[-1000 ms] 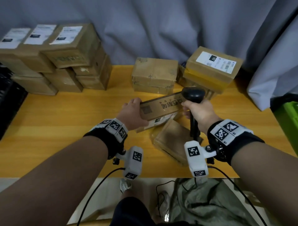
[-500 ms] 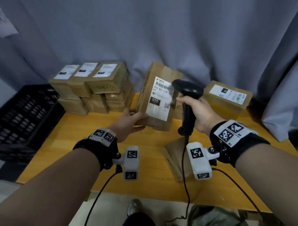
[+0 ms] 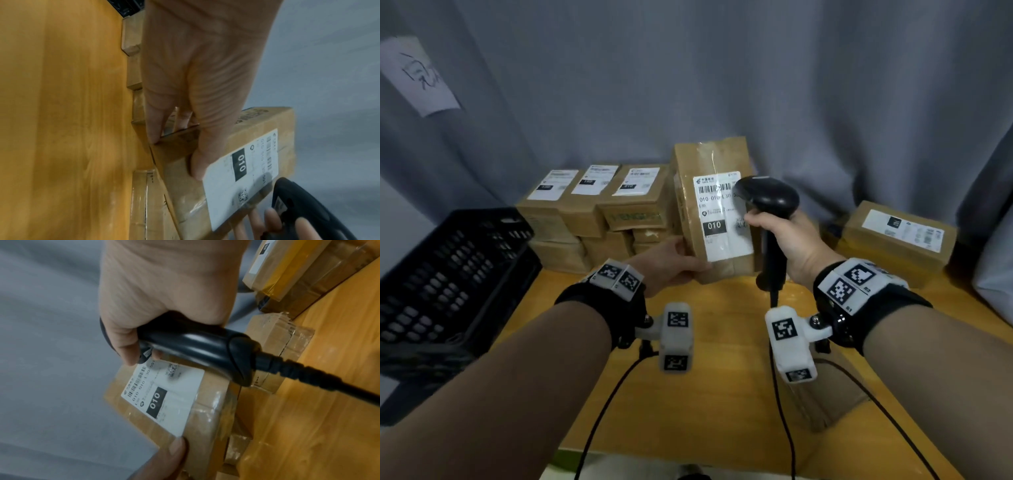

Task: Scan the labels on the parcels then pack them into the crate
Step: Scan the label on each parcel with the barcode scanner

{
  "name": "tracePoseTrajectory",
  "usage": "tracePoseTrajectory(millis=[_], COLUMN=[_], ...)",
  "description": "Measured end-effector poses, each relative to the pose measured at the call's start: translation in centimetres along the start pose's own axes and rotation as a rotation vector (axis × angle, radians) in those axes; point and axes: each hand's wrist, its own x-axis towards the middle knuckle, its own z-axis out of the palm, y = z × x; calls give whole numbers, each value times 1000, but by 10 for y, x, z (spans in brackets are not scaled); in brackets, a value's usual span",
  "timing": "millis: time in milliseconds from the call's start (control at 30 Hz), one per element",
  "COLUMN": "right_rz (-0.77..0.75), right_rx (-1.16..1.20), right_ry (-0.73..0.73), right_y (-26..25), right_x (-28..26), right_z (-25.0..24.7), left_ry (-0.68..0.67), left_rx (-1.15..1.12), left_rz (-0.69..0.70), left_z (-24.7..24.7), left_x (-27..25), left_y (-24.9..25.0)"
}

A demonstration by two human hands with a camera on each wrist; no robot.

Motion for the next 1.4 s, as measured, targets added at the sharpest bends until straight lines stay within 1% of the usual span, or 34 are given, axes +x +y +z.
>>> tracePoseTrajectory(millis=[100,167,300,333,400,467,667,833,933,1000,1200,1400], right_rz=[15,25,-44,-45,-22,5,76,112,92,68,104,142], right_rx=[28,0,-257,-294,-296,-283,-301,-284,-297,-299,-320,-330], right_ry=[37,54,116,115,87,66,121,82,143,155,101,100], right_y=[-1,-2,-15,-21,-31,-40,-52,-53,-61,-69,-79,-77], right_x=[9,13,25,28,32,31,21,11,10,10,10,16], right_z=[23,33,42,43,41,39,33,20,14,11,10,12], left_ry=[28,65,134,142,138,111,79,65,88,95,119,136], left_rx=[-105,-88,-63,-53,-31,-40,-52,-110,-95,-84,-74,-51], left_rz=[-4,-7,26,23,22,19,19,24,7,9,8,-8], left_z=[-13,-23,-47,-51,-57,-57,-39,-25,-24,-23,-20,-24], left_x=[11,20,41,47,58,68,83,90,99,102,107,115], left_y=[6,4,-4,-6,-12,-14,2,7,5,3,3,3])
